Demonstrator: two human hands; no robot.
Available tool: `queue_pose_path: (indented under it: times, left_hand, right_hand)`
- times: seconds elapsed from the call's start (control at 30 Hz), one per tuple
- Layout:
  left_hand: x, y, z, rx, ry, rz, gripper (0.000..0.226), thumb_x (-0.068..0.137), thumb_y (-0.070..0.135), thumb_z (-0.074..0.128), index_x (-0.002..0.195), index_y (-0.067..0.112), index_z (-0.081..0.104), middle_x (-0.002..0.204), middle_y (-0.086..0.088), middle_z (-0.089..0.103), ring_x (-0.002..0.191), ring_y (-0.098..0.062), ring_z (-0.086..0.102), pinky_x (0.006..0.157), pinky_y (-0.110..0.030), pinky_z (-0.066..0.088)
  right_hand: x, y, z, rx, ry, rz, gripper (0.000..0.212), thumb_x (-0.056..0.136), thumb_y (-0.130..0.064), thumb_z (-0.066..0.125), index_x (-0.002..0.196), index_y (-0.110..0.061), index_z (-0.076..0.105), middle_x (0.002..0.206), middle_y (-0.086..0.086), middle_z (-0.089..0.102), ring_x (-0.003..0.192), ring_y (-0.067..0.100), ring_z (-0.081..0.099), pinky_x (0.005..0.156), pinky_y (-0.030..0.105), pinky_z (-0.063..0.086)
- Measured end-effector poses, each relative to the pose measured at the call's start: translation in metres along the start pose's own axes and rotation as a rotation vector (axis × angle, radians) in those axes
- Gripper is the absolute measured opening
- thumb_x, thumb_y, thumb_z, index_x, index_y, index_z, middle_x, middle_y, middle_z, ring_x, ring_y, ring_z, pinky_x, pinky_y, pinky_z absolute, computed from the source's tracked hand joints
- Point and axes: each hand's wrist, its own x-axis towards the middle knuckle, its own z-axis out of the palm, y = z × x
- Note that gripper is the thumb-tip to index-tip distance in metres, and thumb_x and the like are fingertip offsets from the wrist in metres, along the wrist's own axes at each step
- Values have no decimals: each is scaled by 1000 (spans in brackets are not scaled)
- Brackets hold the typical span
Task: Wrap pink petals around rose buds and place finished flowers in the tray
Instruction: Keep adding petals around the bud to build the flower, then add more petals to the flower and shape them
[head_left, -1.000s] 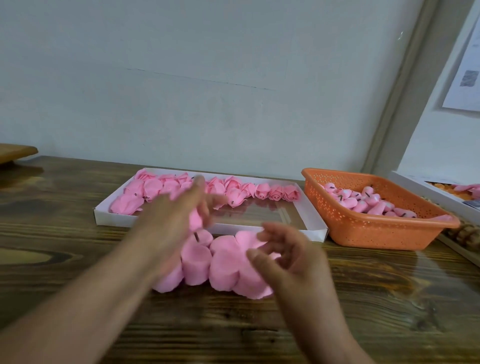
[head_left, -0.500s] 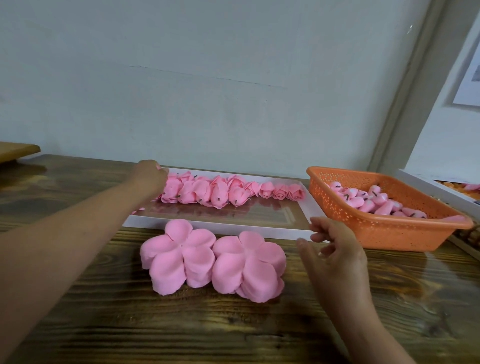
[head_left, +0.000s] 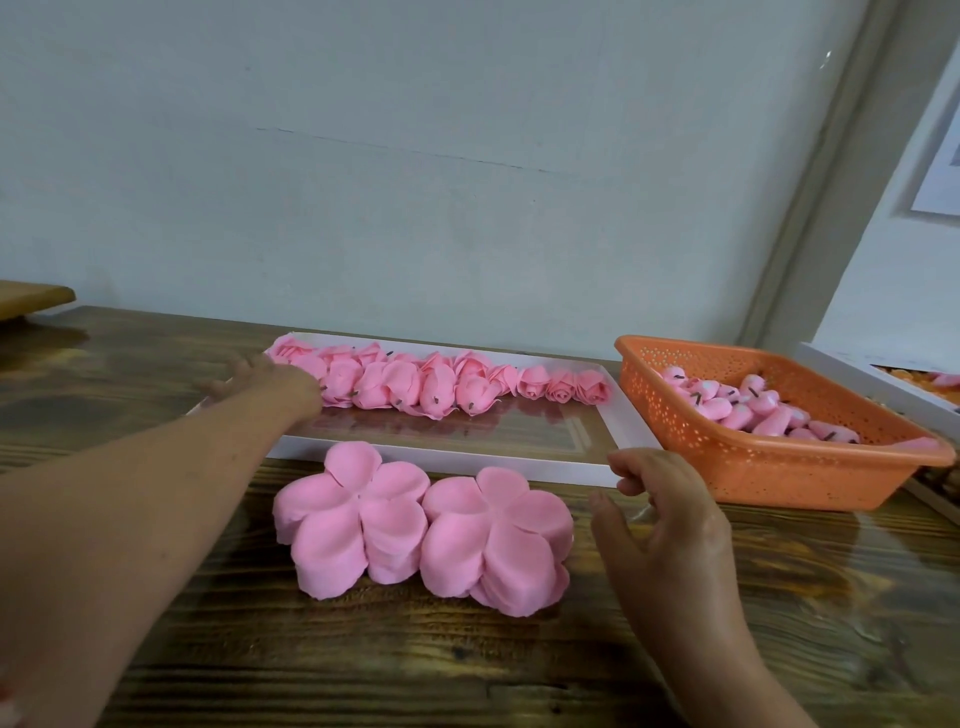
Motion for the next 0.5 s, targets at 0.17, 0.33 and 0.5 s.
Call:
queue_pose_path:
  times: [0.17,0.33,0.5]
  left_hand:
    - [-1,-9,7,-26,-80,-72,84,83,60,49,149,13,25,149,-18,29,137,-37,29,113,-49,29]
    - [-15,-4,7,-100,-47,-203,100,84,54,55,151,4,1,158,-16,6,145,-36,8,116,-53,18]
    - [-30,-4,3,-78,-46,-169,100,86,59,54,151,8,-2,157,-16,4,144,-38,7,116,-55,16]
  right_hand:
    - [-1,-2,-1,-6,5,-37,31,64,13,73,90,-2,66,81,-3,56,73,20,57,65,37,50]
    - [-1,-3,-2,-23,-16,-41,32,62,13,73,89,-3,67,81,-6,56,73,19,58,64,36,50]
    - [-2,-4,-2,-29,-31,-21,29,65,10,74,90,-3,68,83,-7,56,75,19,59,67,41,52]
